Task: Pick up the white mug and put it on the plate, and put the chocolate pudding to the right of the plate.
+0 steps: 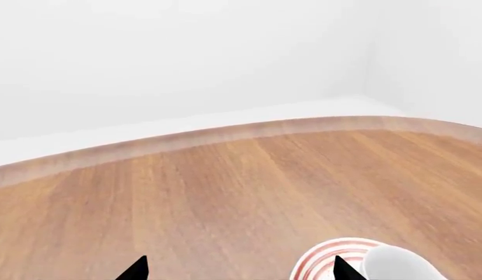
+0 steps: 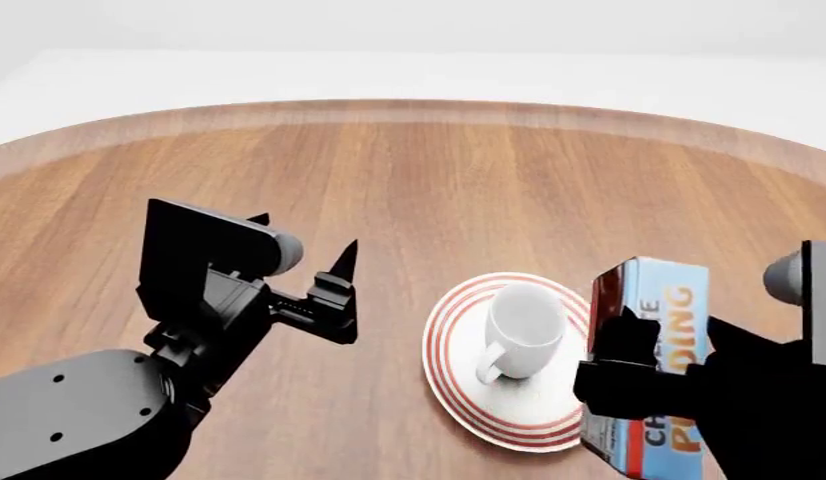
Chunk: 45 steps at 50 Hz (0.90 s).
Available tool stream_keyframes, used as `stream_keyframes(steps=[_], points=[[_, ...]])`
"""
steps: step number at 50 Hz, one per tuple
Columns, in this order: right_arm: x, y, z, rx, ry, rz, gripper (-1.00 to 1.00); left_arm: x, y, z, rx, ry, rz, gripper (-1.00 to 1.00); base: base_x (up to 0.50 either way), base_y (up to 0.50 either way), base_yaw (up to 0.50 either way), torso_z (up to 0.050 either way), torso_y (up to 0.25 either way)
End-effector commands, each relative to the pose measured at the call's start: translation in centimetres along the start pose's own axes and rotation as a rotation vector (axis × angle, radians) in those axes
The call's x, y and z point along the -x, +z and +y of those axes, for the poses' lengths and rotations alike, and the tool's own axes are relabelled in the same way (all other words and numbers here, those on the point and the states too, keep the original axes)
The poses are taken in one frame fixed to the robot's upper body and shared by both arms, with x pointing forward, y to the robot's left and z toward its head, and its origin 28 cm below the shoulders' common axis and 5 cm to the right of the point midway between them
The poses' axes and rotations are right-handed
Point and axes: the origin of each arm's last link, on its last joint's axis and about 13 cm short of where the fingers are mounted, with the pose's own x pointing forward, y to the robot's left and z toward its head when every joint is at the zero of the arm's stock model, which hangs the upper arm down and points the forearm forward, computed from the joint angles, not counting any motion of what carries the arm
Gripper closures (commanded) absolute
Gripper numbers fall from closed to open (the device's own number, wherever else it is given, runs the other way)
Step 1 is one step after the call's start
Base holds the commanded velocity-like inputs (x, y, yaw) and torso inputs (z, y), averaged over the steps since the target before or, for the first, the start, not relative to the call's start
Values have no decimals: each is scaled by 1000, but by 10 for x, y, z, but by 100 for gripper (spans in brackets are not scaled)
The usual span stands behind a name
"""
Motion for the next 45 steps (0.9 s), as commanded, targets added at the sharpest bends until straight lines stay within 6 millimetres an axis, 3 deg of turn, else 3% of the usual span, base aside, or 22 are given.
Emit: stream_keyframes(steps=[1,8,22,30,37,40,42,45], points=[[15,22,-21,-1,-110,-112,100,0,-1,0,1,0,2,-100,0,0,0,0,0],[25,32,-32,-11,-196,-191,100,-1,-1,0,4,-1,3,-100,0,0,0,0,0],[10,61,-46,53,-316,-358,100,0,0,0,3,1,-1,-100,0,0,0,0,0],[-33,85,-62,76,-352,-467,100,-1,-2,0,4,-1,3,-100,0,0,0,0,0],[-75,107,-69,164,-236,-511,100,-3,-2,1,5,3,7,-100,0,0,0,0,0],[-91,113,-71,261,-242,-458,100,-3,-3,1,4,2,8,-100,0,0,0,0,0],[-98,120,-74,235,-142,-461,100,-3,-4,1,6,5,13,-100,0,0,0,0,0],[-110,131,-78,331,-177,-378,100,-3,-4,1,7,6,15,-100,3,0,0,0,0]])
